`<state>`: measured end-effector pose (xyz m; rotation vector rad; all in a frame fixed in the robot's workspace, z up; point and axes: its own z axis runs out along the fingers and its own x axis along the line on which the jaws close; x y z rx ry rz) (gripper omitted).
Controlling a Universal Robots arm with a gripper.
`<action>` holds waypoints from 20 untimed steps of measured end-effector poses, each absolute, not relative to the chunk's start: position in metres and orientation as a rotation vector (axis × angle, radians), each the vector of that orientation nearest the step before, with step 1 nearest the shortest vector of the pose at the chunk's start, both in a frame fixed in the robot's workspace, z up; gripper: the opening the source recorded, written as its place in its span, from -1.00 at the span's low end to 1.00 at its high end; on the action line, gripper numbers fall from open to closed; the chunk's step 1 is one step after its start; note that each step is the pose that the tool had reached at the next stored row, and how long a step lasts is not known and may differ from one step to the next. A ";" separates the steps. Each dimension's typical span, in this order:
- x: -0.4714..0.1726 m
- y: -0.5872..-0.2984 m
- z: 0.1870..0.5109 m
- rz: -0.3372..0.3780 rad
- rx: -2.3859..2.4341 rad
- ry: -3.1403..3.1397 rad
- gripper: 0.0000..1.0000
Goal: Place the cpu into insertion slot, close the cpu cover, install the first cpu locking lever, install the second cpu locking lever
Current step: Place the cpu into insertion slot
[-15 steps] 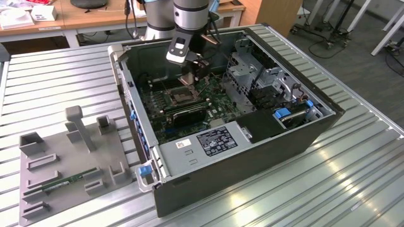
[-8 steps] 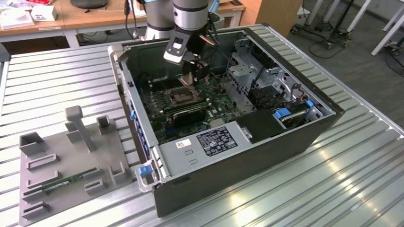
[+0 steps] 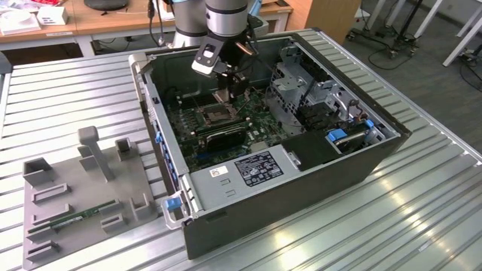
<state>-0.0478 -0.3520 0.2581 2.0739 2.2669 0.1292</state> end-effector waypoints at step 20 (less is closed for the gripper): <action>-0.050 -0.352 0.257 0.124 2.110 2.239 0.08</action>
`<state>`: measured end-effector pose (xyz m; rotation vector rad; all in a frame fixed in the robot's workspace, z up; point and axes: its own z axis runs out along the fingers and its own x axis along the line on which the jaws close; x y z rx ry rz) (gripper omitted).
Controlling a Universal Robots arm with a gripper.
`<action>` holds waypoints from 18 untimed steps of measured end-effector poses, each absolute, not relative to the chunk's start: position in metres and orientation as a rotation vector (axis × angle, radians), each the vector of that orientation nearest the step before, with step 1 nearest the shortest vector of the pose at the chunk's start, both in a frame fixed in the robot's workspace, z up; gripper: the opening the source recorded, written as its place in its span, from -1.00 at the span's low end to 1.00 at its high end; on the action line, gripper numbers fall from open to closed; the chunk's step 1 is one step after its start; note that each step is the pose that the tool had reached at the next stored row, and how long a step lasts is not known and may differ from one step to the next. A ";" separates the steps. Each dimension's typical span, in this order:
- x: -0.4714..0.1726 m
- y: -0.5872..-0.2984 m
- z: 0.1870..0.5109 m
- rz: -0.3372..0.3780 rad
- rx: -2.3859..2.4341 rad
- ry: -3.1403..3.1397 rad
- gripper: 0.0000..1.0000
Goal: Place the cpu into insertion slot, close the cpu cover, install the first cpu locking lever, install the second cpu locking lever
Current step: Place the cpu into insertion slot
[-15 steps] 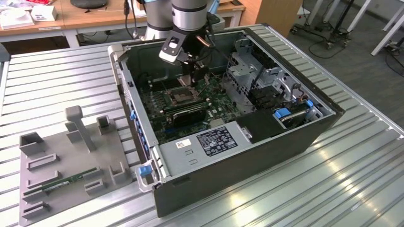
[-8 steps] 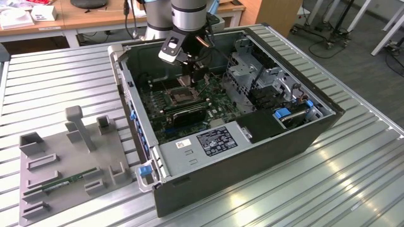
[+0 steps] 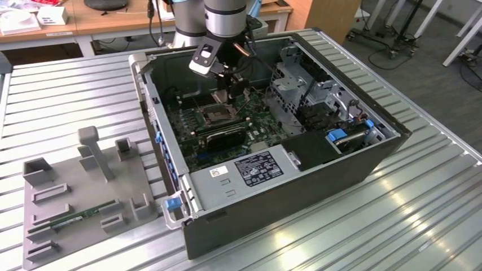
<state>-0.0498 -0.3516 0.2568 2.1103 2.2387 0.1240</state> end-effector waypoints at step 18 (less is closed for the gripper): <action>-0.053 -0.350 0.250 0.120 2.189 2.158 0.08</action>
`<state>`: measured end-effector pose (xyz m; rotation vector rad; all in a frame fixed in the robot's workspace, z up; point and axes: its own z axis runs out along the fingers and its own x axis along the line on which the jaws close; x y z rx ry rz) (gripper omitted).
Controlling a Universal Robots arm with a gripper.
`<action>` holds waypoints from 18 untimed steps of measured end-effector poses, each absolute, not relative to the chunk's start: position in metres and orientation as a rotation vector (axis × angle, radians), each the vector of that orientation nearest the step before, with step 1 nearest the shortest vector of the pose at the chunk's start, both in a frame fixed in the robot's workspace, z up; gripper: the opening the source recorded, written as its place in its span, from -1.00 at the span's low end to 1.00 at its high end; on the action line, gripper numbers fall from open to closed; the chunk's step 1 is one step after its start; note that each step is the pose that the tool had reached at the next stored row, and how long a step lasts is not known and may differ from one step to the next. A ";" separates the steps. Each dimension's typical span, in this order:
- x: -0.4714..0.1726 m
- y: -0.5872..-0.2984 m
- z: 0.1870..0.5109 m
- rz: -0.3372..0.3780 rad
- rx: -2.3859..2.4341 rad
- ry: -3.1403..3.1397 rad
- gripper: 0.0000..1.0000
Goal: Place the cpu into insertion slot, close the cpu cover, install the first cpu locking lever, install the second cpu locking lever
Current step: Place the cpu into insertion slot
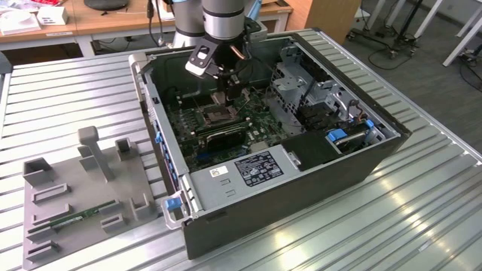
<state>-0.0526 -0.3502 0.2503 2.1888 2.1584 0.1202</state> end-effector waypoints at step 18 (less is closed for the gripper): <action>-0.057 -0.348 0.231 0.127 2.187 2.170 0.08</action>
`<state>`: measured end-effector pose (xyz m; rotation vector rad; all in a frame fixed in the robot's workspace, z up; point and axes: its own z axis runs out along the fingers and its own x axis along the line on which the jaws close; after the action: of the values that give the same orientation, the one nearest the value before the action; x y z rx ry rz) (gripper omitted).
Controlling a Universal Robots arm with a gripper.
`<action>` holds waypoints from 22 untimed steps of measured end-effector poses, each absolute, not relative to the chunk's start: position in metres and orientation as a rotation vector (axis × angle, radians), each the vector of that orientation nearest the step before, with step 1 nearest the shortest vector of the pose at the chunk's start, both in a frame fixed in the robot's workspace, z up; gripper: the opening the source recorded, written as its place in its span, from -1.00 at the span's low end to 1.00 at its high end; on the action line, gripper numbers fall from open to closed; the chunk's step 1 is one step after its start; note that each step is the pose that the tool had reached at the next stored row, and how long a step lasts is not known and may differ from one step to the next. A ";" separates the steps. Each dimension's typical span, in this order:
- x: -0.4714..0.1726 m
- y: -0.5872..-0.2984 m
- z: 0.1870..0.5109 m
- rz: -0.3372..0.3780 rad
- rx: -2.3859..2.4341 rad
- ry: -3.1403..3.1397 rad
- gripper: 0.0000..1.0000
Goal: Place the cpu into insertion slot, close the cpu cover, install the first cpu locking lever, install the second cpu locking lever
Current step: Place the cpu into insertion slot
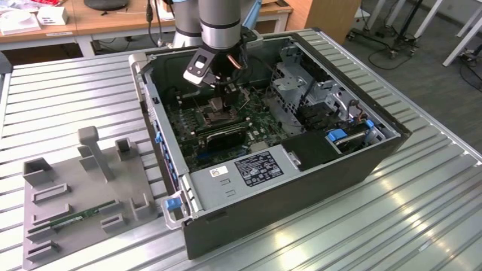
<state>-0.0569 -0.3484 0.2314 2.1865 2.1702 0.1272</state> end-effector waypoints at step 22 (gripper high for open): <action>-0.059 -0.346 0.217 0.134 2.192 2.174 0.08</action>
<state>-0.0588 -0.3463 0.2166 2.1916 2.1740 0.1340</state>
